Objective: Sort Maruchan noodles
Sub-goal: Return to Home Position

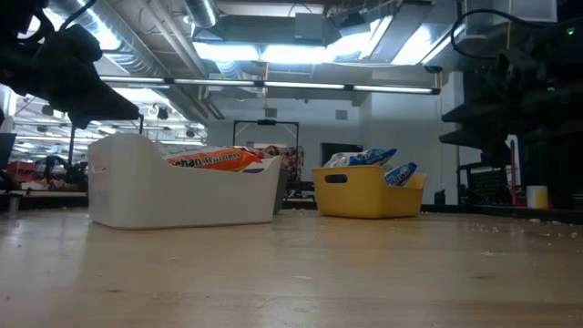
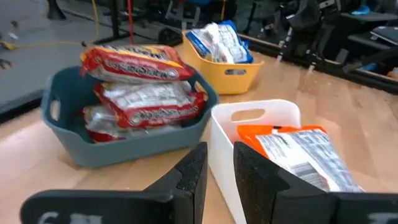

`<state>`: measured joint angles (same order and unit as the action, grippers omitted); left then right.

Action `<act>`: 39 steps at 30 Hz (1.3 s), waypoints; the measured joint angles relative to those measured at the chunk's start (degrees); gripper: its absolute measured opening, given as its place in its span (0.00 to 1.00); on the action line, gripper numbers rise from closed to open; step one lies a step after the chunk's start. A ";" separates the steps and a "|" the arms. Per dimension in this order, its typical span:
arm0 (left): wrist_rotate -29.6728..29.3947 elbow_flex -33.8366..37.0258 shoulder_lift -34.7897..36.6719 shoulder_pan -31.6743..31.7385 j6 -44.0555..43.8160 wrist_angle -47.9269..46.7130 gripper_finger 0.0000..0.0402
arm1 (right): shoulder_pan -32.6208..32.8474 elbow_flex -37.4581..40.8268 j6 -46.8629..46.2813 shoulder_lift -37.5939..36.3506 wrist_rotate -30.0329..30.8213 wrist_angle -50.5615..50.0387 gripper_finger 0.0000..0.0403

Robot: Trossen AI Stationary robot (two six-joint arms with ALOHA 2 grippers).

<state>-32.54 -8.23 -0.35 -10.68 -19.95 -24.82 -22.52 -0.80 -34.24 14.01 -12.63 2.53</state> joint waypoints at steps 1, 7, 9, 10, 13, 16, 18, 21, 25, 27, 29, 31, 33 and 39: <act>0.63 0.00 -0.21 0.00 -0.61 -0.01 0.18 | 0.00 0.00 0.00 0.13 0.05 0.01 0.44; 0.55 0.00 -0.23 0.00 -0.46 -0.01 0.18 | 0.00 0.00 0.00 0.14 0.02 -0.05 0.44; 0.54 0.00 -0.23 0.00 -0.48 -0.01 0.18 | 0.00 0.00 0.00 0.14 0.02 -0.01 0.44; 0.54 0.00 -0.23 0.00 -0.48 -0.01 0.18 | 0.00 0.00 0.00 0.14 0.02 -0.02 0.44; 0.53 0.00 -0.23 0.00 -0.48 0.00 0.18 | 0.00 0.00 0.00 0.14 0.02 -0.03 0.44; 0.53 0.00 -0.23 0.00 -0.48 0.00 0.18 | 0.00 0.00 0.00 0.14 0.02 -0.03 0.44; 0.51 0.00 -0.23 0.00 -0.48 0.00 0.18 | 0.00 0.00 0.00 0.14 0.00 -0.03 0.44; 0.51 0.00 -0.23 0.00 -0.48 -0.02 0.18 | 0.00 0.00 0.00 0.14 0.02 -0.03 0.44; 0.51 0.00 -0.25 0.00 -0.48 0.00 0.18 | 0.00 0.00 0.01 0.14 0.01 -0.04 0.44; 0.49 0.00 -0.25 0.00 -0.48 0.00 0.18 | 0.00 0.00 0.02 0.14 0.00 -0.04 0.44; 0.49 0.00 -0.25 0.00 -0.48 0.00 0.18 | 0.00 0.00 0.02 0.14 0.00 -0.05 0.44; 0.49 0.00 -0.25 0.00 -0.48 -0.01 0.18 | 0.00 0.00 0.02 0.14 0.00 -0.05 0.44; 0.49 0.00 -0.25 0.00 -0.48 -0.01 0.18 | 0.00 0.00 0.02 0.14 0.00 -0.05 0.44; 0.47 0.00 -0.28 0.00 -0.48 0.00 0.18 | 0.00 0.00 0.02 0.14 0.00 -0.05 0.44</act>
<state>-32.07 -8.23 -0.62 -10.68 -20.43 -24.82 -22.52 -0.80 -34.22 14.15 -12.62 2.48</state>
